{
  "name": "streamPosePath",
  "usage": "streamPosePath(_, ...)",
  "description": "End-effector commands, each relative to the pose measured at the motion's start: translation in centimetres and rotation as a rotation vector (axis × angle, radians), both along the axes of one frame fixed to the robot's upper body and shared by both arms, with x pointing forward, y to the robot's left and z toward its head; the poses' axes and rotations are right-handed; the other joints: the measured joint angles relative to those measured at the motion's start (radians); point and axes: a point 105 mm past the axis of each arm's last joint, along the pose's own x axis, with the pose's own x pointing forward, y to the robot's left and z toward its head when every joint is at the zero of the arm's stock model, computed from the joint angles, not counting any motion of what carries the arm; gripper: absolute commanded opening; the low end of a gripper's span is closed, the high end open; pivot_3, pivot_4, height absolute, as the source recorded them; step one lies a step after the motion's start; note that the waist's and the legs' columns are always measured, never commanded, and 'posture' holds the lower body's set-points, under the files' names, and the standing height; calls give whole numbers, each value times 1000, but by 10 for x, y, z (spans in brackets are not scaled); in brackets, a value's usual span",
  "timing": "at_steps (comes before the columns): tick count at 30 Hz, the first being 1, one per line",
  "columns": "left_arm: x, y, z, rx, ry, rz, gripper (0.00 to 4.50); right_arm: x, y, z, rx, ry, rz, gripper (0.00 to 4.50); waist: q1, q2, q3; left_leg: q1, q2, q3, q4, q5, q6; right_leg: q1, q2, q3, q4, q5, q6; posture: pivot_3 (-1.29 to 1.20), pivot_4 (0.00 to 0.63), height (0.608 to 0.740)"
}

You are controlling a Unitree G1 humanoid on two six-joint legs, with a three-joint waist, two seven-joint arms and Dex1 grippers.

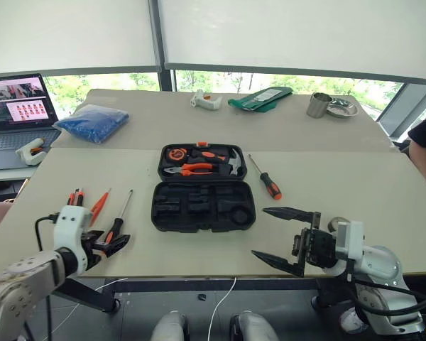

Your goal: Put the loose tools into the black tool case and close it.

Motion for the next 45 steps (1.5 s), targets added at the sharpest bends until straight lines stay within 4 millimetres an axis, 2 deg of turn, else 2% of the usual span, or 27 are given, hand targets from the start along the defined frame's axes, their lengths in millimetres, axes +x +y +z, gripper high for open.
streamPosePath(1,4,-3,0,14,-5,-8,2332,-3,-4,8,10,-17,-13,4500,1,0,0,0,0,0,0,0,-1,0,0,0,0,0,0,0,150,740)
streamPosePath(4,5,-1,16,63,-16,-63,1143,-3,-10,11,5,-12,-42,4500,1,0,0,0,-1,0,0,-1,-2,0,-2,0,0,0,0,0,150,740)
streamPosePath(5,8,0,26,51,-40,-67,916,-2,-14,12,-1,-13,-54,4500,1,0,0,0,-1,0,0,-1,-2,0,-2,0,0,0,0,0,150,740)
streamPosePath(8,19,0,58,60,-138,-137,875,6,-32,21,9,-9,-131,4500,5,0,0,-1,-1,0,0,-1,-2,0,-2,-1,0,0,0,0,150,740)
streamPosePath(10,28,-13,77,84,-217,-264,875,13,-45,27,27,-7,-192,4500,7,0,0,0,-2,0,1,-1,-2,0,-1,-1,0,0,0,0,150,740)
streamPosePath(12,35,-38,92,131,-338,-481,875,17,-53,27,11,-6,-226,4500,11,0,0,-1,-2,1,1,-1,-2,0,0,-2,0,-1,-2,0,150,740)
streamPosePath(14,46,-62,87,252,-397,-721,875,24,-62,21,-19,30,-262,4500,15,1,0,-1,-4,1,0,-1,-2,0,0,-2,-1,-2,-4,0,150,740)
streamPosePath(18,81,-104,76,370,-485,-1025,875,44,-75,22,-34,54,-348,4500,30,3,0,-1,-6,5,1,0,1,1,1,-3,-2,-1,-5,0,150,740)
streamPosePath(20,100,-118,68,439,-478,-1111,875,52,-76,30,-20,57,-352,4500,29,2,0,-4,-6,6,2,6,12,0,1,-3,-2,0,-3,0,150,740)
streamPosePath(23,125,-131,60,533,-477,-1155,875,58,-75,39,-30,63,-339,4500,21,2,0,-7,-7,6,4,6,15,-2,3,-1,-3,6,6,0,150,740)
streamPosePath(25,133,-141,58,560,-476,-1193,875,60,-72,45,-25,63,-321,4500,16,2,0,-9,-7,5,5,5,16,-2,4,0,-4,7,7,0,150,740)
streamPosePath(29,144,-141,51,591,-436,-1199,875,55,-65,49,-25,63,-285,4500,10,2,0,-11,-7,5,7,3,19,-3,4,-1,-4,8,5,0,150,740)
streamPosePath(34,149,-136,43,633,-418,-1199,875,48,-64,43,-23,77,-291,4500,7,2,0,-15,-8,5,12,0,22,-4,2,-2,-4,7,8,0,150,740)
streamPosePath(41,146,-129,38,663,-391,-1244,875,44,-64,38,-36,86,-297,4500,4,2,0,-17,-13,4,21,-2,28,-3,-5,-1,-4,9,22,0,150,740)
streamPosePath(45,148,-129,37,638,-386,-1225,875,44,-62,35,-36,93,-294,4500,3,2,0,-17,-13,4,22,-1,29,-2,-5,0,-4,10,22,0,150,740)
